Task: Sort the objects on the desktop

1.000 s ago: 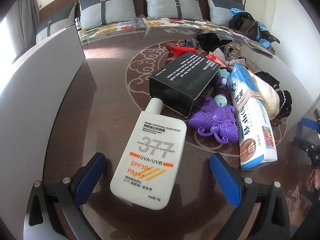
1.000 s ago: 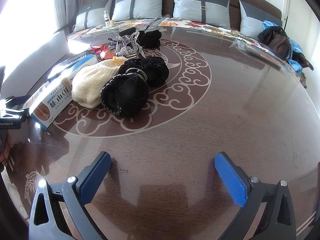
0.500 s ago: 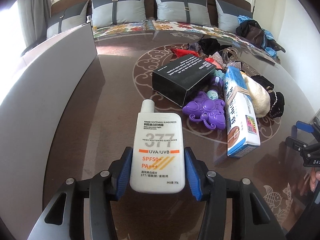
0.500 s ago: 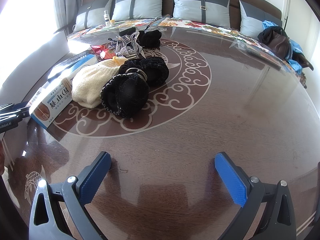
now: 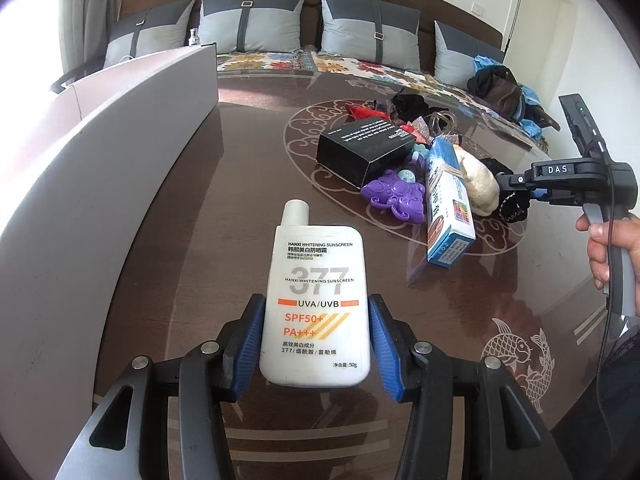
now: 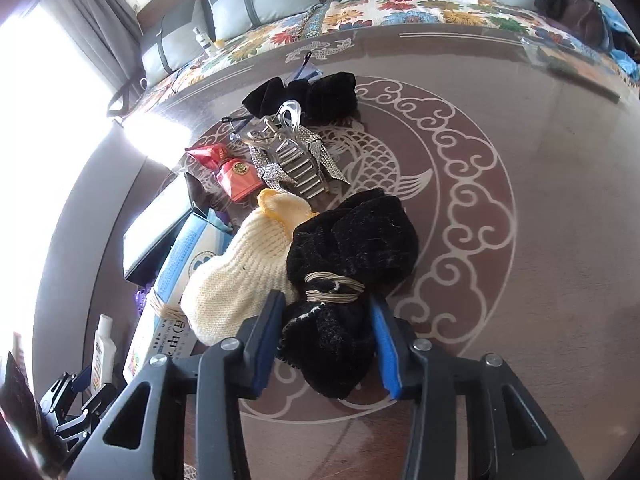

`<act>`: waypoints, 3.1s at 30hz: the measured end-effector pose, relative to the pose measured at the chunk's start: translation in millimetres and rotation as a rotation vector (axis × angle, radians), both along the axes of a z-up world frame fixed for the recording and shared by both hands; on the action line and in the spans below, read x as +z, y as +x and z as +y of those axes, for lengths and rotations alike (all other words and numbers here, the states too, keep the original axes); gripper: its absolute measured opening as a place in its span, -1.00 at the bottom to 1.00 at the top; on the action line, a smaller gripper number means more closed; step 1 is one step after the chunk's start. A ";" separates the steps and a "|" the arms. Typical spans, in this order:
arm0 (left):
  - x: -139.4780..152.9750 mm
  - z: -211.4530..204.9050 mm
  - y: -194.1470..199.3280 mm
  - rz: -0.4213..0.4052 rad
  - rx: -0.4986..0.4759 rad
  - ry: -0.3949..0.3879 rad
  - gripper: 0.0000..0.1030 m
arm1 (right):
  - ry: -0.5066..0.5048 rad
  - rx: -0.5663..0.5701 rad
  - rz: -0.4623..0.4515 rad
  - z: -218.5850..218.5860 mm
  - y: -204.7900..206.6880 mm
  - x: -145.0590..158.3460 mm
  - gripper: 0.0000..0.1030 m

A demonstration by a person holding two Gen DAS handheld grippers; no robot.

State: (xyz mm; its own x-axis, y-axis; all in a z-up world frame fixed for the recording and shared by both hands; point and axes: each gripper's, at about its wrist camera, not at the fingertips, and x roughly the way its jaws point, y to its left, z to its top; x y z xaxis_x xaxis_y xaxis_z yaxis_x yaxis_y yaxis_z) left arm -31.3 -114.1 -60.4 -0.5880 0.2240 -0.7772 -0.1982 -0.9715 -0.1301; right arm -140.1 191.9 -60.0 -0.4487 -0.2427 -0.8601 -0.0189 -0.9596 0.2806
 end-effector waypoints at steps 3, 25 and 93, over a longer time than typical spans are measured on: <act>8.8 -6.6 7.4 0.018 -0.005 0.029 -0.02 | 0.024 0.000 0.036 7.3 20.2 13.6 -0.37; 93.7 -228.7 15.6 0.105 0.373 0.124 -0.02 | -0.127 0.549 0.346 -321.2 74.7 140.8 -0.36; -32.6 98.1 -103.2 -0.019 -0.030 -0.142 1.00 | 0.291 0.111 0.171 -3.4 92.1 -28.5 1.00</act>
State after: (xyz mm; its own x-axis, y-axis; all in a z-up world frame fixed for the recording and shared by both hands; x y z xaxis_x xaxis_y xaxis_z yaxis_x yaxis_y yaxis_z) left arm -134.5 -16.0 -93.0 -0.5678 0.1278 -0.8132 -0.2258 -0.9742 0.0046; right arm -48.0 188.5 -88.5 -0.5768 -0.0534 -0.8151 0.1134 -0.9934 -0.0152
